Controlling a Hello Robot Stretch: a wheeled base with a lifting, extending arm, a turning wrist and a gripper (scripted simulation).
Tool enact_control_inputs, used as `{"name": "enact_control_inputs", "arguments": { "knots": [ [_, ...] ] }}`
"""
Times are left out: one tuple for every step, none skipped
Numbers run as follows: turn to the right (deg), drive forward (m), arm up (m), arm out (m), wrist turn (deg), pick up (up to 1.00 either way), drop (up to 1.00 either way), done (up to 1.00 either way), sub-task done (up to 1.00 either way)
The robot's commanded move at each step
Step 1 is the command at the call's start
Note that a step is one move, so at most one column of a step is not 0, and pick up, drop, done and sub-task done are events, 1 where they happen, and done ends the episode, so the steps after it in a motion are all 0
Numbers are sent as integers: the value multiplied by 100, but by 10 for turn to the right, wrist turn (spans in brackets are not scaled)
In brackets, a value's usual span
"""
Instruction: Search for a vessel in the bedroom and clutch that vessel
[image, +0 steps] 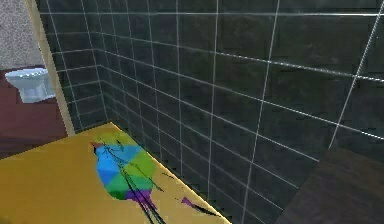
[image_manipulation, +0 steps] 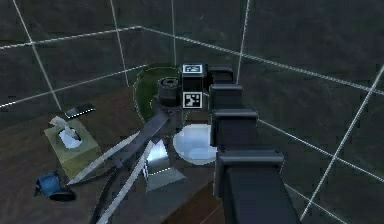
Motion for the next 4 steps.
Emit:
{"name": "enact_control_inputs", "arguments": {
  "knots": [
    [0, 0, 0, 0, 450, 0, 0, 0, 0],
    [0, 0, 0, 0, 450, 0, 0, 0, 0],
    [0, 0, 0, 0, 300, 0, 0, 0, 0],
    [0, 0, 0, 0, 0, 100, 0, 0, 0]
  ]
}}
